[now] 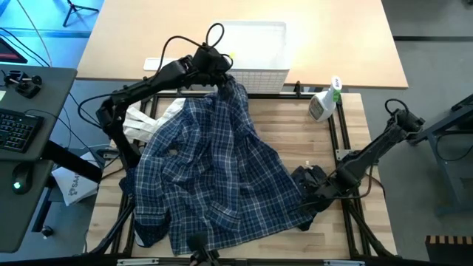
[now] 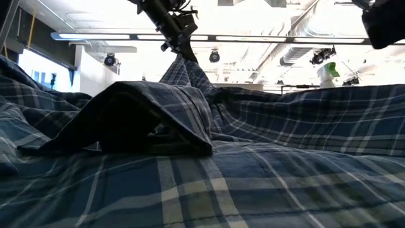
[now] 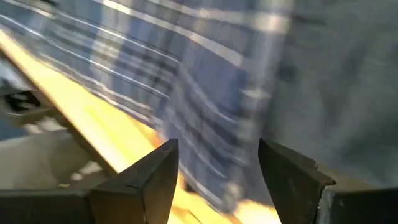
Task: Fold Laundry from Bin
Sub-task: Fold the blue checkered long sleeve
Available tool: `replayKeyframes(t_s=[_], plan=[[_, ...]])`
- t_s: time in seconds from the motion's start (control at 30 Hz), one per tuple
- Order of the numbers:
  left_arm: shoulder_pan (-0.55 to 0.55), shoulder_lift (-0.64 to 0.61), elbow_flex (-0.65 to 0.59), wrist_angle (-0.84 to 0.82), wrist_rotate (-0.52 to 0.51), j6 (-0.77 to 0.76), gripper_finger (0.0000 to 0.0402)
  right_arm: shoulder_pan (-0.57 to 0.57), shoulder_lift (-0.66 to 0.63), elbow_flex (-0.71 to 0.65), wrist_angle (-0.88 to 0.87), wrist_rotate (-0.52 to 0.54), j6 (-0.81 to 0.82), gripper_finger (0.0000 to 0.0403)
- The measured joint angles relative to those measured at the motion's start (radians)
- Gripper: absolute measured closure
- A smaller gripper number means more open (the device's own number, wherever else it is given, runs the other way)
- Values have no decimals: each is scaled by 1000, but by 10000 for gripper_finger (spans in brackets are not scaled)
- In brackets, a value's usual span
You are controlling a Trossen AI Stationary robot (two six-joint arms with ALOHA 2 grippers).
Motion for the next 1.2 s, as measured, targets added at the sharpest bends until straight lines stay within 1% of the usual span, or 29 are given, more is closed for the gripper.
replayKeyframes(t_s=[0.07, 0.13, 0.2, 0.3, 0.33, 0.37, 0.47, 0.53, 0.6, 0.67, 0.73, 0.8, 0.87, 1.0, 1.03, 1.1, 1.2], plan=[[-3, 0, 0, 1, 0, 0, 401, -1, 1, -37, 85, 8, -1, 207], [-3, 0, 0, 4, 0, -1, 401, -1, 8, -64, 142, 12, 1, 238], [-3, 0, 0, 10, 0, -5, 401, 0, 11, -68, 160, 20, 4, 280], [-5, 0, 0, 27, 22, -35, 401, 3, 9, -39, 143, 4, -35, 360], [-8, 0, 0, 37, 43, -49, 401, 11, 2, -18, 129, -17, -54, 381], [-13, 0, 0, 47, 61, -62, 401, 24, -5, 10, 102, -32, -58, 391], [-41, -2, 0, 75, 83, -97, 401, 95, -13, 128, -51, -34, 3, 386], [-64, -5, 0, 88, 82, -84, 401, 150, -13, 224, -174, -32, 59, 393], [-82, -6, 0, 105, 52, -47, 401, 201, -13, 319, -289, -35, 135, 400], [-84, -6, -1, 101, 3, -5, 401, 237, -1, 411, -385, -36, 218, 398], [-69, -6, -19, 110, -39, 48, 401, 257, 26, 486, -425, -30, 252, 400], [-43, -6, -48, 115, -57, 85, 401, 258, 68, 541, -436, -15, 240, 401], [-13, -4, -70, 104, -36, 91, 401, 253, 115, 567, -437, 23, 217, 401], [27, -5, -90, 108, 55, 93, 401, 230, 210, 562, -448, 195, 241, 401], [32, -5, -93, 108, 76, 94, 401, 216, 223, 551, -450, 217, 257, 399], [33, -5, -94, 106, 108, 104, 401, 184, 227, 530, -449, 212, 301, 384], [22, -5, -95, 115, 117, 125, 401, 146, 218, 504, -456, 221, 341, 337]])
